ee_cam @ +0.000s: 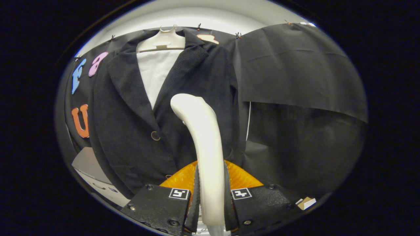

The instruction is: Iron the clothes twice with a garment steamer, once on the left side and once on the right side.

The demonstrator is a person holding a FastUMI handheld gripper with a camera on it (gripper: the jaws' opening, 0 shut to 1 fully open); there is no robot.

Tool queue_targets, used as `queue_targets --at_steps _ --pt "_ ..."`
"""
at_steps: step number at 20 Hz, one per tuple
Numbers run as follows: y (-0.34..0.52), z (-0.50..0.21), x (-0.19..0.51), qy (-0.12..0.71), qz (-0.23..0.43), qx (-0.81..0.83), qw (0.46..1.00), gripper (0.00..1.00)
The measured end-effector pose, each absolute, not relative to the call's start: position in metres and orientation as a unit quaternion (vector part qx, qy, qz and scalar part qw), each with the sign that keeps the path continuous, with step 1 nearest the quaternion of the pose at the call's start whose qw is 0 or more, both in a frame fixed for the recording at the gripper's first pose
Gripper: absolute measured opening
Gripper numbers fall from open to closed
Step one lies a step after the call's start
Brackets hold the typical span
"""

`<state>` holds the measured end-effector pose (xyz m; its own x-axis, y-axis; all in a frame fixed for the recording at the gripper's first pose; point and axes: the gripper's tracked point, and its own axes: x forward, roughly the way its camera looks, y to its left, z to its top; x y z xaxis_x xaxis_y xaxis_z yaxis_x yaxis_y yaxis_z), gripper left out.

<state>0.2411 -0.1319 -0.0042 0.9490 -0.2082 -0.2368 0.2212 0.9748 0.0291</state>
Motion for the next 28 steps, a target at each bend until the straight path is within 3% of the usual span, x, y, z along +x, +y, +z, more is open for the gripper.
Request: queue_targets --at_steps 28 --pt "-0.126 -0.148 0.218 0.221 -0.134 0.007 0.966 0.34"
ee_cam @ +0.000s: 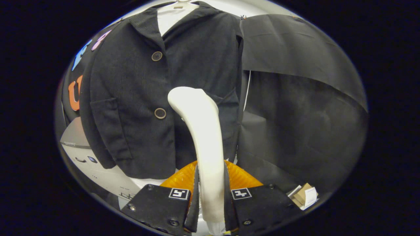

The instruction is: Iron the clothes twice with a garment steamer, once on the left side and once on the right side.

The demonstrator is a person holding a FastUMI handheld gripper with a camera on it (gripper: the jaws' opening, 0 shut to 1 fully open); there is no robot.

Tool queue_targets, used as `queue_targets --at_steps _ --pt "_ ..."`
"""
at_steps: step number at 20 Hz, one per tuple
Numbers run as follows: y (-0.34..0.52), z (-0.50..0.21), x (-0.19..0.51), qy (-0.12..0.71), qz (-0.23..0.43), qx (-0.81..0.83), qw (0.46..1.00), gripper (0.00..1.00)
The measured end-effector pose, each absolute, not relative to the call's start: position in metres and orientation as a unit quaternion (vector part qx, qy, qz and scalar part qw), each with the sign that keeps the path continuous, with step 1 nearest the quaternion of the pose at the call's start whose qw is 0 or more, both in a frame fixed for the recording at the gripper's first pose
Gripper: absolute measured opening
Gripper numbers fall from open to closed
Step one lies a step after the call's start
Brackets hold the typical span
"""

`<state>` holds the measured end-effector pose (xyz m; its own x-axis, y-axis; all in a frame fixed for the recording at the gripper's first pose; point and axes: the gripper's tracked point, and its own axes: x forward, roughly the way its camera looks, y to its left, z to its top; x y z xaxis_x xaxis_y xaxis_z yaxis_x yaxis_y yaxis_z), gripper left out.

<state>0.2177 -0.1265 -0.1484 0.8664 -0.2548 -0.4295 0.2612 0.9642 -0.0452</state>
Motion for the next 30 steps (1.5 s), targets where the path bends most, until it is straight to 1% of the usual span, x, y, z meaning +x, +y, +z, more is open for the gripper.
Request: queue_targets --at_steps 19,24,30 --pt "-0.127 -0.260 0.198 0.307 -0.131 0.023 0.942 0.34" --pt "-0.126 -0.273 0.191 0.321 -0.128 0.029 0.938 0.34" --pt "-0.129 -0.253 0.182 0.305 -0.126 0.042 0.943 0.34"
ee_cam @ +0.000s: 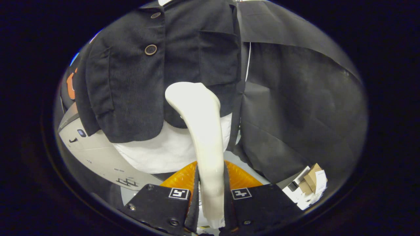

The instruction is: Iron the clothes twice with a garment steamer, once on the left side and once on the right side.

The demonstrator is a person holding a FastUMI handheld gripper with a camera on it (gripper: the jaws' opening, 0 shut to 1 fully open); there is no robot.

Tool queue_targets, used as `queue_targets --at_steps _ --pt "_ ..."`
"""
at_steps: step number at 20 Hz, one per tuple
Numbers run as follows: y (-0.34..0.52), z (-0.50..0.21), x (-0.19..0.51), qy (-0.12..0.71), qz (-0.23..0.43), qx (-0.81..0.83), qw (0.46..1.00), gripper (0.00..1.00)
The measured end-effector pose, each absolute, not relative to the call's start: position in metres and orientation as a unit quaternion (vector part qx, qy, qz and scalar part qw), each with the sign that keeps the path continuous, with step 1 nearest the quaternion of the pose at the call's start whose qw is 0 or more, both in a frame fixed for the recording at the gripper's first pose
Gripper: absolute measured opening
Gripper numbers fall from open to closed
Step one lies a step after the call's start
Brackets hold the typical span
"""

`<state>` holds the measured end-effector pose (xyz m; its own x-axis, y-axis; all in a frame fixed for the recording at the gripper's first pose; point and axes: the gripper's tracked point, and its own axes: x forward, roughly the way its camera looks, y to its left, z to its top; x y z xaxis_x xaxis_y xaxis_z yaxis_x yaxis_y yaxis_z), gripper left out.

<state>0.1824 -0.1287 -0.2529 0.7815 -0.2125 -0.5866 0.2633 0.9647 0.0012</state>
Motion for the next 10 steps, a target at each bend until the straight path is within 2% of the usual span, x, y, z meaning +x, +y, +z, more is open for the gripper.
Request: queue_targets --at_steps 10 --pt "-0.122 -0.182 0.140 0.246 -0.115 0.056 0.961 0.34"
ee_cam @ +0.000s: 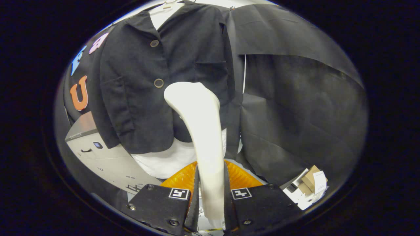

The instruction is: Iron the clothes twice with a garment steamer, once on the left side and once on the right side.

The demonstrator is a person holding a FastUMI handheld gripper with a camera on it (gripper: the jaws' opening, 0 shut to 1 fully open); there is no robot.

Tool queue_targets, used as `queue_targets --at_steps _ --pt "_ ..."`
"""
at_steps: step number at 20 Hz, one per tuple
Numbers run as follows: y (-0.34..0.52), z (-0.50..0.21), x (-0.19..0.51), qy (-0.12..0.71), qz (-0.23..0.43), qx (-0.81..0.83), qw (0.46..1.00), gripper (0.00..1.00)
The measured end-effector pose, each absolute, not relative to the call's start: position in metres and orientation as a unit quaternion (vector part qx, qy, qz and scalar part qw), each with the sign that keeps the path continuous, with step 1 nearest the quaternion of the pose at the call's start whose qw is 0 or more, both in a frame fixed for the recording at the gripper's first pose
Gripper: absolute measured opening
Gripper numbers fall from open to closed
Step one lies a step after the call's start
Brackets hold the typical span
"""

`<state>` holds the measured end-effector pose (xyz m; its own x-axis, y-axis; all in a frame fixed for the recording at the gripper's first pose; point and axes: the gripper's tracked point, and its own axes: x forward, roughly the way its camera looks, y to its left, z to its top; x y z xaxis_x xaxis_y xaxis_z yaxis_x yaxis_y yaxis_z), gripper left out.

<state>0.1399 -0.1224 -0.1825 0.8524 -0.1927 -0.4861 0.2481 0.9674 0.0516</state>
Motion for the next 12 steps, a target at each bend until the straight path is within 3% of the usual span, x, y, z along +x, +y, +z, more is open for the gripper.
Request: queue_targets --at_steps 12 --pt "-0.048 -0.104 0.046 0.181 -0.055 0.035 0.981 0.34"
